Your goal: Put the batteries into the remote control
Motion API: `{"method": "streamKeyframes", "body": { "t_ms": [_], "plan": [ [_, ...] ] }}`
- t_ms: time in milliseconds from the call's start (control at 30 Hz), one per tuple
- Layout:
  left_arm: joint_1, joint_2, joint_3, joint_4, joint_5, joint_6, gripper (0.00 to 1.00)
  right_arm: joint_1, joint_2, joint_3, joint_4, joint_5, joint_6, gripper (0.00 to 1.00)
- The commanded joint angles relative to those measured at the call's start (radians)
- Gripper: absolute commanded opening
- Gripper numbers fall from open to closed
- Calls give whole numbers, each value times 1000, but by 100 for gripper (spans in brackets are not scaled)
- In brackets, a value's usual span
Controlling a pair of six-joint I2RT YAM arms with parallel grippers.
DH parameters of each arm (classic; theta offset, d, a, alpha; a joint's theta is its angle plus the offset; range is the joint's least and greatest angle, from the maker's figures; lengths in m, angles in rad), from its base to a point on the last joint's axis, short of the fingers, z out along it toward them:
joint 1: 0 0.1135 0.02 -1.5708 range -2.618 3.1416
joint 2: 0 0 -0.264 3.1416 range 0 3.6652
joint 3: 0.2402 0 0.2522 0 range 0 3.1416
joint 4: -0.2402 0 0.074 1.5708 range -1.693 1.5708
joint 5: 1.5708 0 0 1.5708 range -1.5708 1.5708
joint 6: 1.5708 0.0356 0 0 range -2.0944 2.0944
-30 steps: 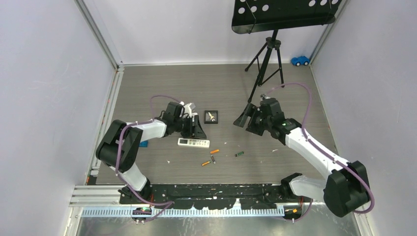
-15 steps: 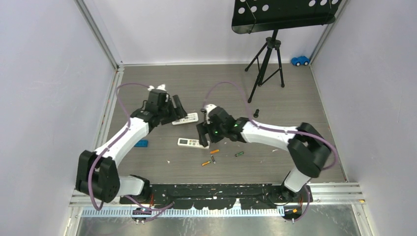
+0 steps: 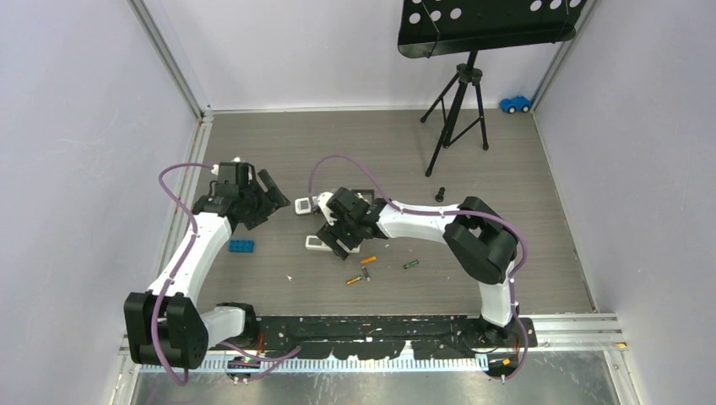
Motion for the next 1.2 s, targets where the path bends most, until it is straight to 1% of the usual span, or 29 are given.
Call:
{"method": "streamKeyframes", "body": {
  "t_ms": [0, 100, 267, 400, 500, 600, 667, 733, 867, 967, 1067, 1167],
  "plan": [
    [21, -12, 7, -21, 61, 0, 77, 15, 25, 61, -46, -50, -91, 78],
    [27, -14, 5, -25, 75, 0, 77, 20, 44, 69, -54, -48, -101, 72],
    [35, -33, -7, -40, 98, 7, 77, 24, 61, 76, -54, -59, -96, 41],
    [36, -61, -26, -37, 177, 18, 77, 22, 10, 30, 2, -76, -68, 27],
    [36, -83, -37, -33, 275, 24, 79, 5, -51, -10, 62, -158, -2, 18],
    [36, -104, -37, -11, 397, 23, 82, -26, -115, -53, 146, -273, 129, 15],
    [36, -124, -34, 6, 467, 19, 84, -50, -163, -92, 217, -360, 237, 13],
    [36, -149, -27, 11, 521, 22, 85, -83, -219, -143, 296, -408, 369, 13],
    [36, -233, -10, 27, 606, 36, 90, -170, -322, -273, 577, -542, 691, 14],
    [36, -282, -4, 84, 707, 13, 91, -200, -383, -330, 734, -591, 878, 14],
    [36, -301, -3, 190, 828, -59, 92, -203, -424, -350, 816, -626, 1021, 14],
    [36, -301, -4, 267, 882, -130, 92, -203, -454, -370, 930, -656, 1165, 14]
  ]
}}
